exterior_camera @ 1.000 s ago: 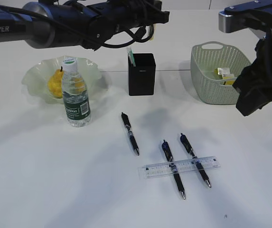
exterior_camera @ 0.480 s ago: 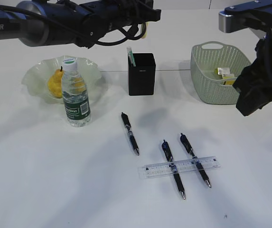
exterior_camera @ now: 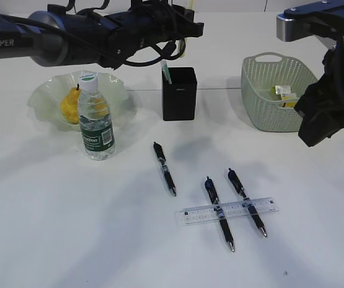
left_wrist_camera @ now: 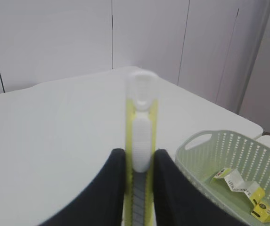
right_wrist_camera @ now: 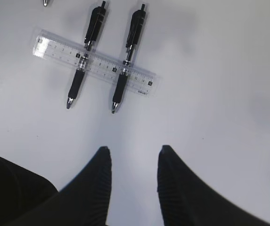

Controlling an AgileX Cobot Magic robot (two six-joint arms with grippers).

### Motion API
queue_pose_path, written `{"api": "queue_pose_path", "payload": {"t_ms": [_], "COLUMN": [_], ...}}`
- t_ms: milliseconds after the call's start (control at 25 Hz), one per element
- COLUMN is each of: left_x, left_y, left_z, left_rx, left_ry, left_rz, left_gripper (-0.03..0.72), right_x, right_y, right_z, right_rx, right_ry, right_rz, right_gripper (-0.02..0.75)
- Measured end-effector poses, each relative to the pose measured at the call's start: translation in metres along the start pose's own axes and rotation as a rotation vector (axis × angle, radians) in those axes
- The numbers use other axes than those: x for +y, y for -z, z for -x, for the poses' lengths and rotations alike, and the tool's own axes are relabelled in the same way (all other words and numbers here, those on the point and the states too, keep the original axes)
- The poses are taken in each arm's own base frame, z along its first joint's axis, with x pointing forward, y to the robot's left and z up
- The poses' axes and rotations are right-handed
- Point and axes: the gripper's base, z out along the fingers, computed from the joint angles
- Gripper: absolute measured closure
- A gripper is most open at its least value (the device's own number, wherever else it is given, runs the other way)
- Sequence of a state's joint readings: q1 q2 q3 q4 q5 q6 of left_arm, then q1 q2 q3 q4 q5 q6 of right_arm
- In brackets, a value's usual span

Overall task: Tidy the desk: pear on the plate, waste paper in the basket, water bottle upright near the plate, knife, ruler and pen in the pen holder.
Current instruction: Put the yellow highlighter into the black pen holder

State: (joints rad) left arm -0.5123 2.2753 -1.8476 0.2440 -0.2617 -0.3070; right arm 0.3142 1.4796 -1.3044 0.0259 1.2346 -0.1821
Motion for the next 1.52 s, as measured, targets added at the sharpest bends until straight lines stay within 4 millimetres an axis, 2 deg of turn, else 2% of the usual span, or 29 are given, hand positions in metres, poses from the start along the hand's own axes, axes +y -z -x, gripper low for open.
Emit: {"api": "queue_pose_path", "payload": {"t_ms": [480,1520], "left_x": [0.002,0.008], "left_y": [-0.008,-0.011], "left_z": [-0.024,-0.039], "left_rx": [0.008,0.04], "left_ry": [0.004,-0.03], "left_rz": [-0.008,-0.008], "left_gripper": [0.587,0.587], "right_x": [0.0,0.0], "right_y": [0.0,0.0], "right_z": [0.0,0.0], "right_rx": [0.0,0.001], "right_ry": [0.0,0.0], "right_rz": [0.0,0.0], "right_gripper": [0.486,0.486]}}
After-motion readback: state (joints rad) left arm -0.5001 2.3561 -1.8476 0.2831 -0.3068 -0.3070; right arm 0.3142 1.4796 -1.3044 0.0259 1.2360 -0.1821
